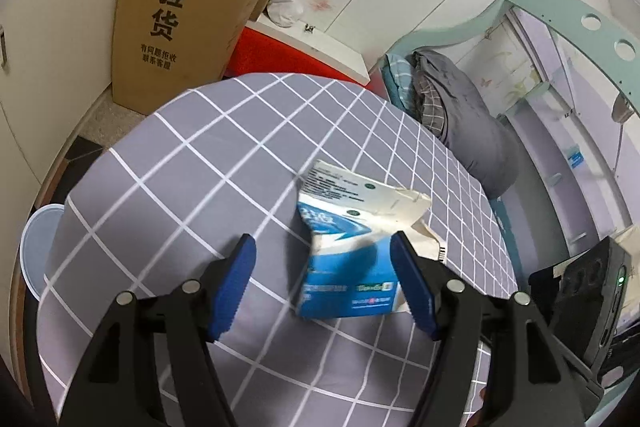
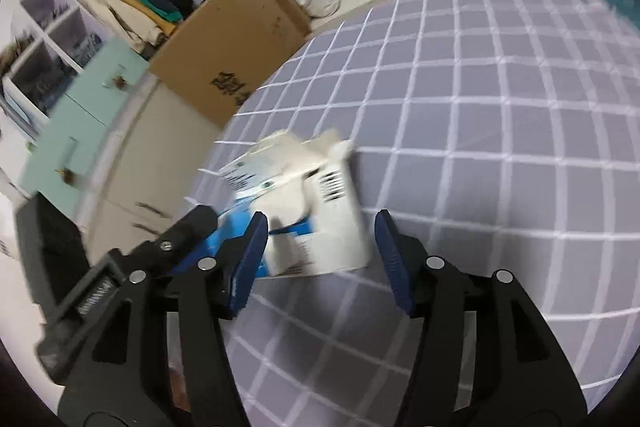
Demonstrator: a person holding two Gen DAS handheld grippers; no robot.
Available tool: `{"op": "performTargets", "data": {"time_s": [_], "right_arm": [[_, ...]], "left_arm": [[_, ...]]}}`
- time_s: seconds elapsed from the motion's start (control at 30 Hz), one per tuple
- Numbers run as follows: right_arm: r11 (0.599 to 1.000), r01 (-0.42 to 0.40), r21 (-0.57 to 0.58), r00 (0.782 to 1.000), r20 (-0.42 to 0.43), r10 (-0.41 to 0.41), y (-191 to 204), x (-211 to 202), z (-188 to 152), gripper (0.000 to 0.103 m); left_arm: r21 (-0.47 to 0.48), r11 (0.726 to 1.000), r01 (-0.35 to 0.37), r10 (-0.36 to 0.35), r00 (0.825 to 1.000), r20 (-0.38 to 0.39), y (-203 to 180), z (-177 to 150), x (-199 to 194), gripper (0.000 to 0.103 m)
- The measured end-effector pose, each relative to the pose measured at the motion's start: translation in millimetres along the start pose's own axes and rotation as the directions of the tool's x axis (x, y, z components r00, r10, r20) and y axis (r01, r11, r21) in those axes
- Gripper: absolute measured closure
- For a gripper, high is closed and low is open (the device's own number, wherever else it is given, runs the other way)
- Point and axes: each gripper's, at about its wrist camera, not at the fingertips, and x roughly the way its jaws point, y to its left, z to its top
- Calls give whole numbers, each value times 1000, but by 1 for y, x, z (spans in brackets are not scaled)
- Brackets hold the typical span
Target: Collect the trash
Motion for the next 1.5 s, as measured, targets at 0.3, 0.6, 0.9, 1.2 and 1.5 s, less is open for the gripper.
{"op": "performTargets", "data": {"time_s": [0.3, 0.6, 0.9, 1.2, 1.5], "right_arm": [[989, 29, -144, 999, -14, -31, 2, 8, 6, 60], [981, 33, -192, 999, 7, -32, 21, 2, 5, 62], [970, -42, -241, 999, -9, 41, 81, 4, -1, 62], [932, -167, -321, 985, -83, 148, 189, 40, -31, 62], [879, -246, -407, 963, -203, 176, 283, 101, -81, 62]], "left_arm": [[20, 999, 37, -36, 999, -39, -15, -6, 11, 64], [106, 994, 7, -11, 999, 42, -23, 1, -16, 76], [114, 993, -32, 15, 989, 149, 11, 15, -73, 76], [13, 995, -99, 92, 962, 258, 102, 28, -153, 76], [-135, 978, -162, 194, 941, 276, 217, 26, -201, 77]]}}
